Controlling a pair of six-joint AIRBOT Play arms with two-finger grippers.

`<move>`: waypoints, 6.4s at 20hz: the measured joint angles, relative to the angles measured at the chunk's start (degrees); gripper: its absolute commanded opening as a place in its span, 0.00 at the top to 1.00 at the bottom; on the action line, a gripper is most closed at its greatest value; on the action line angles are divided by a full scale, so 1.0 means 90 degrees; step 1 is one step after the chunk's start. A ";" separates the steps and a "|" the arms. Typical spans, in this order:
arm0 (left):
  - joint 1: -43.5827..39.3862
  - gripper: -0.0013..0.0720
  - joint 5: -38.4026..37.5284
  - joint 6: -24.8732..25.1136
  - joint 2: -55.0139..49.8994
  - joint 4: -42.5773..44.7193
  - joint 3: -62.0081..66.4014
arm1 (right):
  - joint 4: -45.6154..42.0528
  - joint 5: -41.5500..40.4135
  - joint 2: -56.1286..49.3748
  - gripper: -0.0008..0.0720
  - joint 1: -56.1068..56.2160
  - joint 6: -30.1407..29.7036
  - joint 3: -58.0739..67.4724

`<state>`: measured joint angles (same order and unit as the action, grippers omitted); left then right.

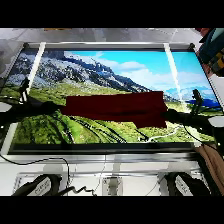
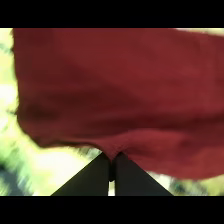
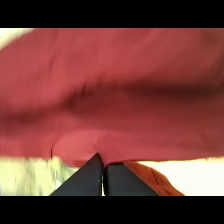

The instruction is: Fold the clothes and pants, and hang the long-sleeved shirts on hangers.

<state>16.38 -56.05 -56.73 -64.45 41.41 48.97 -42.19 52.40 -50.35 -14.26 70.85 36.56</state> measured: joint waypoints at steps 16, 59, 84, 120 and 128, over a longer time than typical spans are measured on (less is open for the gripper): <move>-0.0947 0.97 0.3619 -0.0005 -0.1338 -0.1545 0.0012 | 0.0066 -0.2907 -0.4238 0.96 0.1001 0.0899 0.2999; -0.1200 0.97 0.1967 0.0449 -0.2875 -0.0760 0.1265 | -0.0852 -0.1880 -0.4687 0.88 0.2737 0.0155 0.3738; -0.0772 0.97 -0.2059 -0.0563 0.0357 0.1387 0.2747 | -0.0850 -0.2254 -0.5360 0.97 0.6113 0.1365 0.4626; -0.5712 0.03 0.4847 -0.0488 -0.2375 0.0340 0.2863 | -0.0389 0.0464 -0.5986 0.04 0.0488 0.0641 0.4626; -0.5260 0.03 0.3677 -0.0488 -0.2346 0.0449 0.2863 | 0.0799 0.0945 -0.6547 0.11 0.1253 0.0243 0.4634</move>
<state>-30.96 -22.96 -61.12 -85.56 45.45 74.74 -35.00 60.90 -109.27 -2.98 73.03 78.26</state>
